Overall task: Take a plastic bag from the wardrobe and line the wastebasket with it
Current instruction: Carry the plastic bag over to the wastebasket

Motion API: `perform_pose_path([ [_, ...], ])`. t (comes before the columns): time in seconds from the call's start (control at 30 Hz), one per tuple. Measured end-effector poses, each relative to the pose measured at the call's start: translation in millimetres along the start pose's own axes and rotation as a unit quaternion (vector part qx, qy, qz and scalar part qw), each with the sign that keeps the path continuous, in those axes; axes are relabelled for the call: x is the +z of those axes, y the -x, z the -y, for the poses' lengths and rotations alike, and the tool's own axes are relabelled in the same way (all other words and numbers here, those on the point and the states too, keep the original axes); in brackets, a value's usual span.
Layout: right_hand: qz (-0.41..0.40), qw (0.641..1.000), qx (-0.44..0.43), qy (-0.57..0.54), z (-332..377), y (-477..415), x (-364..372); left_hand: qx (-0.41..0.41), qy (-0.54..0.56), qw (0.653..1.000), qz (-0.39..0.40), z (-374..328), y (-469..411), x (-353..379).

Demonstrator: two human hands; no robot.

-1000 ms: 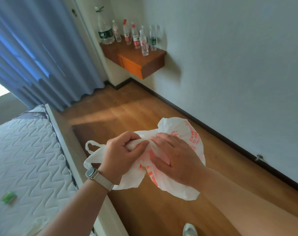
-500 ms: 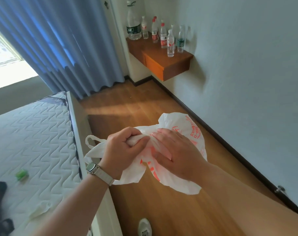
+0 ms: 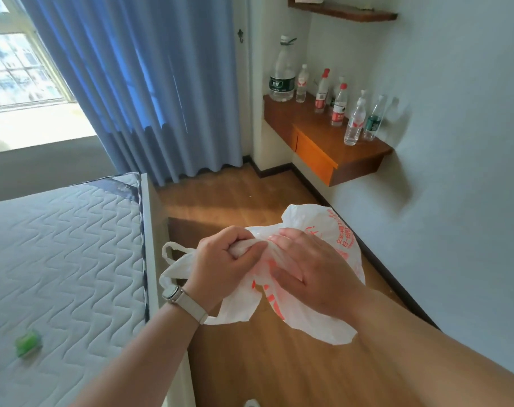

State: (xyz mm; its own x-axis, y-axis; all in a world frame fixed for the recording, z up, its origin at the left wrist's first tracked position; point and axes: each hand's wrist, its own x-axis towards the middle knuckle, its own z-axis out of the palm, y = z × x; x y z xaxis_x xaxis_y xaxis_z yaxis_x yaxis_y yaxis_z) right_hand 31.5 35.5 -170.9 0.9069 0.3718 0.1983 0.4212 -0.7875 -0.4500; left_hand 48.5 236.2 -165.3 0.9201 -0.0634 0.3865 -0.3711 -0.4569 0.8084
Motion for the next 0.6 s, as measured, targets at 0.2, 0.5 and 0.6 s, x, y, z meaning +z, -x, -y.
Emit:
perform_pose_path([
  [0.2, -0.001, 1.0, -0.012, -0.006, 5, -98, 15, -0.011, -0.011, 1.0, -0.024, 43, -75, -35],
  [0.5, 0.024, 0.998, -0.053, -0.034, -31, -225, 44, -0.042, -0.032, 0.997, -0.053, 101, -167, -47],
  [0.6, 0.032, 0.996, -0.066, -0.049, -53, -274, 53, -0.044, -0.064, 0.995, -0.069, 123, -208, -44],
])
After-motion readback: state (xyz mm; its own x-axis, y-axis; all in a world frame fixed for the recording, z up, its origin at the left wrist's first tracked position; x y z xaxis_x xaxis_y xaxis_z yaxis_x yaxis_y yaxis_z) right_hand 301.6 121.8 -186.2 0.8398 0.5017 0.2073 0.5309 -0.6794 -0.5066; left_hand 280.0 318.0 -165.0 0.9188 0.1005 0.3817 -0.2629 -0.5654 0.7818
